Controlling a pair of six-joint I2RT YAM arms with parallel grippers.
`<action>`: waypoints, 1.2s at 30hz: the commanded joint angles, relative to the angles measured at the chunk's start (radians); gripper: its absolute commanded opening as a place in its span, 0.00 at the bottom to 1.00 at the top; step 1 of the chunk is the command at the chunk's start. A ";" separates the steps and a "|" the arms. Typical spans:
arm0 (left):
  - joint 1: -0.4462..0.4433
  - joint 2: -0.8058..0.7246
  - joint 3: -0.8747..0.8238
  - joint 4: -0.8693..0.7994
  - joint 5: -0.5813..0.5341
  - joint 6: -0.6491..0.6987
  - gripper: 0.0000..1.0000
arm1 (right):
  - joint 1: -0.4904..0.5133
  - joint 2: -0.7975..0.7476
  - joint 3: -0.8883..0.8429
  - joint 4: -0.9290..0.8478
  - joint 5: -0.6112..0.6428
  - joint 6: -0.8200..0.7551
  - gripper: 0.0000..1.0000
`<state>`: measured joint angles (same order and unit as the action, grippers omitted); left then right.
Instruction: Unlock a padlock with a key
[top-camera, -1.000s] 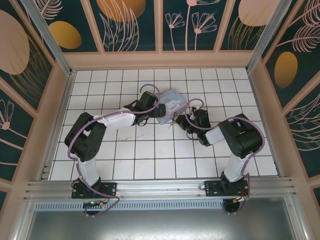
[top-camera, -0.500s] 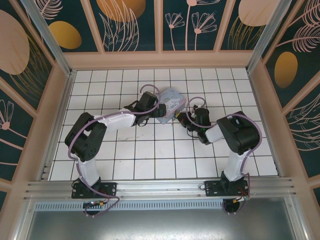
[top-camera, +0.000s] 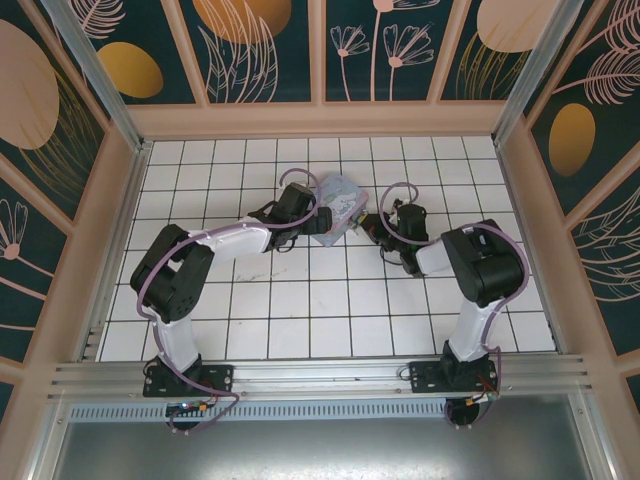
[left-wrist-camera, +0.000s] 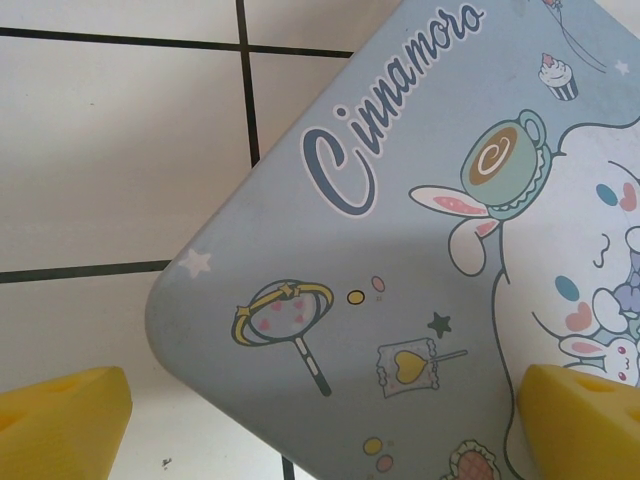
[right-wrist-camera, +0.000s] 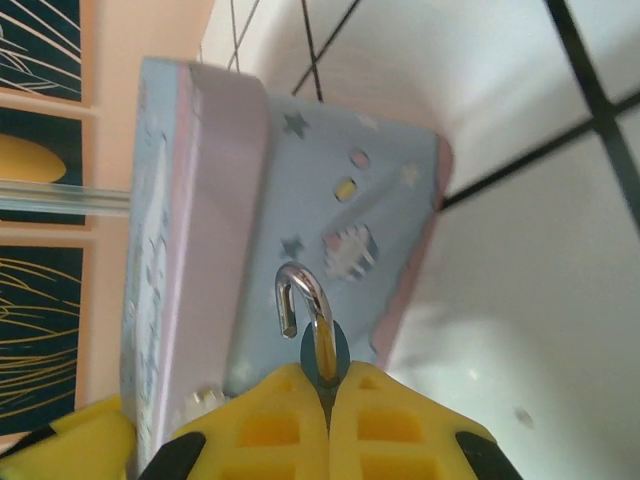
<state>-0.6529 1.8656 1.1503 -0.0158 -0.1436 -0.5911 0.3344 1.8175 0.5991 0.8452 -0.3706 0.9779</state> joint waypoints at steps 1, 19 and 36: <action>-0.004 0.036 -0.035 -0.207 -0.011 0.034 0.99 | 0.000 -0.112 -0.064 -0.029 -0.026 -0.032 0.00; -0.004 -0.198 0.112 -0.281 -0.092 0.008 0.99 | 0.440 -0.344 -0.156 -0.230 0.076 -0.022 0.00; -0.004 -0.399 0.076 -0.309 -0.129 -0.022 0.99 | 0.479 -0.290 -0.196 -0.223 0.146 0.004 0.43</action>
<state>-0.6540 1.5013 1.2427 -0.2977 -0.2489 -0.5983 0.8314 1.5841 0.4168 0.6361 -0.2516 1.0019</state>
